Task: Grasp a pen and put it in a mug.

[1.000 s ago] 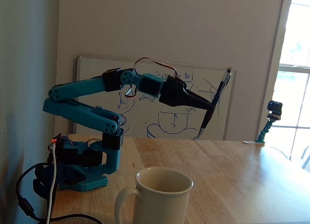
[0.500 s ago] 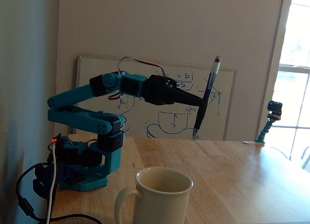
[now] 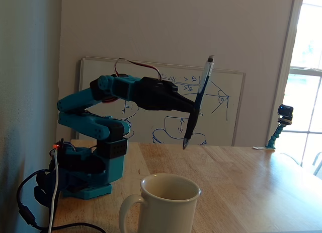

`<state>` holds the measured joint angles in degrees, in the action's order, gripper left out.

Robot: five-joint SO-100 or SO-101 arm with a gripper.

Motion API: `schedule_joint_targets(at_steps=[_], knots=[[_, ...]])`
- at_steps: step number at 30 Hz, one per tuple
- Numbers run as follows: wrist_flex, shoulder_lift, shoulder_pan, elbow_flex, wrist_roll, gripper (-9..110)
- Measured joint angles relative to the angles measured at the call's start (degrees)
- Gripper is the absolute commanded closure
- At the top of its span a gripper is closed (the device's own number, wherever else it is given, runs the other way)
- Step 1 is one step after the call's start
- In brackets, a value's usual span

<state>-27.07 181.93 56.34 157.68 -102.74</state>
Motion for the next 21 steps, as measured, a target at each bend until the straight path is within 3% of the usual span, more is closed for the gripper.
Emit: schedule_joint_targets(at_steps=[11, 21], knots=[[0.0, 0.0, 10.1, 0.0, -1.0, 97], [0.0, -0.7, 11.3, 8.3, -1.0, 97]])
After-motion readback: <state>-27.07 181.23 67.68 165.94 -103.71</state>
